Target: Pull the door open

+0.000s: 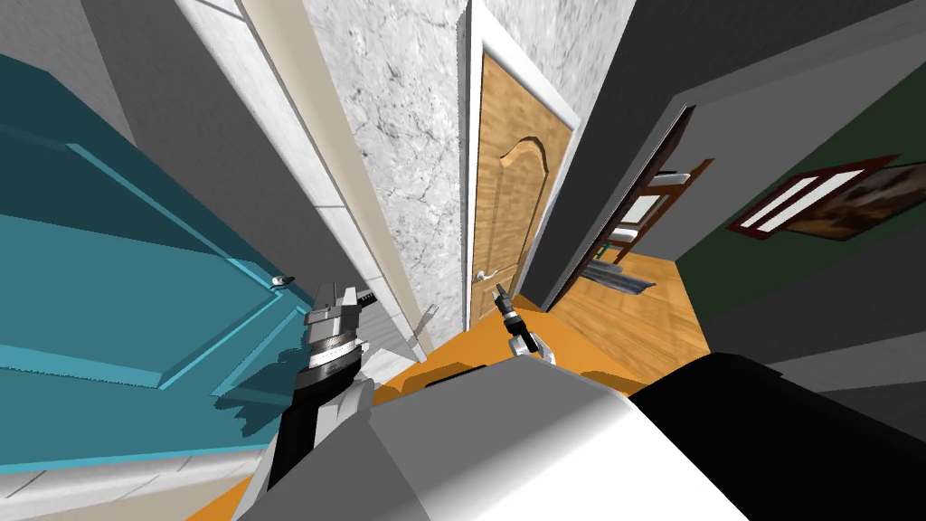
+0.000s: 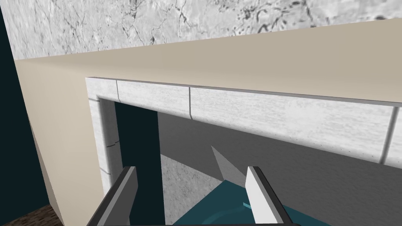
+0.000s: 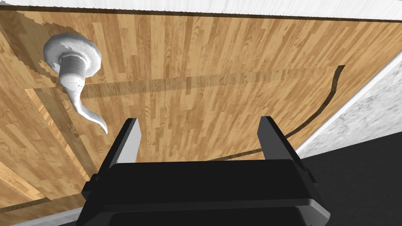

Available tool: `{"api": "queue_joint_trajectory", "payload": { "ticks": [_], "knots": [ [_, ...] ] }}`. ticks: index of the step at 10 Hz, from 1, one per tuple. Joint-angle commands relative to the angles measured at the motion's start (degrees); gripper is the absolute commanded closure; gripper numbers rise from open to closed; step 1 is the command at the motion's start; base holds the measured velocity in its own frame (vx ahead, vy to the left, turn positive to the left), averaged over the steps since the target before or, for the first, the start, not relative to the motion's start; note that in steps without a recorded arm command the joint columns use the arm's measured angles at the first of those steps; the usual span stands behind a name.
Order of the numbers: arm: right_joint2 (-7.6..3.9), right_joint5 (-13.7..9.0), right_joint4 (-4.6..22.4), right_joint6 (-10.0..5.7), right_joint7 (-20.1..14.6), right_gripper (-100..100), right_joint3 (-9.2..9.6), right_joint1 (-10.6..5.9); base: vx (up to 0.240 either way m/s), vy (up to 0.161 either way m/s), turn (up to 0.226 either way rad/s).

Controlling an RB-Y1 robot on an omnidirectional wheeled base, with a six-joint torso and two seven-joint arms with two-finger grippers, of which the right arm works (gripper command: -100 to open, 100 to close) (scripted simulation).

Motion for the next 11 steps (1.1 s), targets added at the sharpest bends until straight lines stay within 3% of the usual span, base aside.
{"api": "queue_joint_trajectory", "payload": {
  "ticks": [1,5,11],
  "knots": [
    [-0.76,0.06,2.86,-0.16,-0.82,-100,0.39,-1.33,0.008,-0.114,0.19],
    [-2.68,0.15,10.95,-0.53,-2.73,-100,1.26,-4.3,0.024,-0.124,0.159],
    [-5.09,0.27,20.54,-0.99,-5.16,-100,2.36,-8.07,0.002,-0.105,0.131]
  ]
}}
